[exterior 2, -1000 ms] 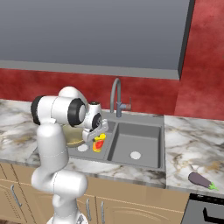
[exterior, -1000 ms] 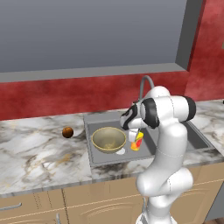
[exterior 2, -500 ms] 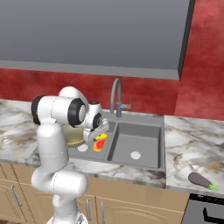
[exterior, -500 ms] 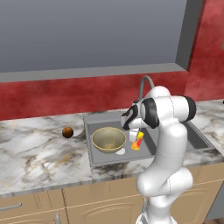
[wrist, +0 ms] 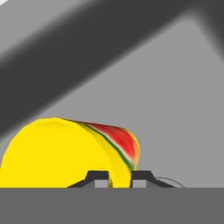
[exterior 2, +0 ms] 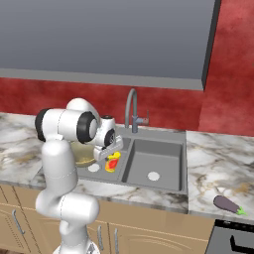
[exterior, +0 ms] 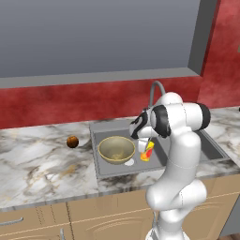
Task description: Remove the eggplant and orange from the sink. Then move the bowl and cup from the counter to the sink for washing.
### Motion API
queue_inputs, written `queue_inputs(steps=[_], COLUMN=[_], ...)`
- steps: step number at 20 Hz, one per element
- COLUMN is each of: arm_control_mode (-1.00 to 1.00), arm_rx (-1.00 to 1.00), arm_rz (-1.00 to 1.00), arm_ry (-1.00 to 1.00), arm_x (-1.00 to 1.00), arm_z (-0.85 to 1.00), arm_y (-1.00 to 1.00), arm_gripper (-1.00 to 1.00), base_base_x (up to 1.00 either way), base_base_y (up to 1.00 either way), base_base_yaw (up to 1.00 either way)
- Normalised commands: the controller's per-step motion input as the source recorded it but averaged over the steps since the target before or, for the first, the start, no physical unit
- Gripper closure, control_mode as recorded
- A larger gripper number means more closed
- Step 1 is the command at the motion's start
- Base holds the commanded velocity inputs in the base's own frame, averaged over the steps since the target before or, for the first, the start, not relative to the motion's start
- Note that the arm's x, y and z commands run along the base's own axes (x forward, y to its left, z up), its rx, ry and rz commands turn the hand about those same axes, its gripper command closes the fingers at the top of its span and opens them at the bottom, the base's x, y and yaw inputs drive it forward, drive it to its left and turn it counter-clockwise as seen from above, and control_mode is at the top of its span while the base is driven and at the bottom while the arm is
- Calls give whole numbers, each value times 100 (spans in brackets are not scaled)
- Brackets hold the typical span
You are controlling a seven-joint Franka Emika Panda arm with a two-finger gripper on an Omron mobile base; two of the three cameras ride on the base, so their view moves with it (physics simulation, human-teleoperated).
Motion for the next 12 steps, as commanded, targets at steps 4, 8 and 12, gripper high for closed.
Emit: queue_inputs(steps=[4,8,12], arm_control_mode=[-100,-100,-100], arm_rx=[-1,-5,-6], arm_rz=[-15,-15,-14], arm_ry=[0,0,-2], arm_x=[-9,-8,-6], arm_z=[-16,-17,-15], arm_y=[24,26,23], arm_gripper=[100,100,100], base_base_x=[0,0,0], base_base_y=[0,0,0], base_base_yaw=[0,0,0])
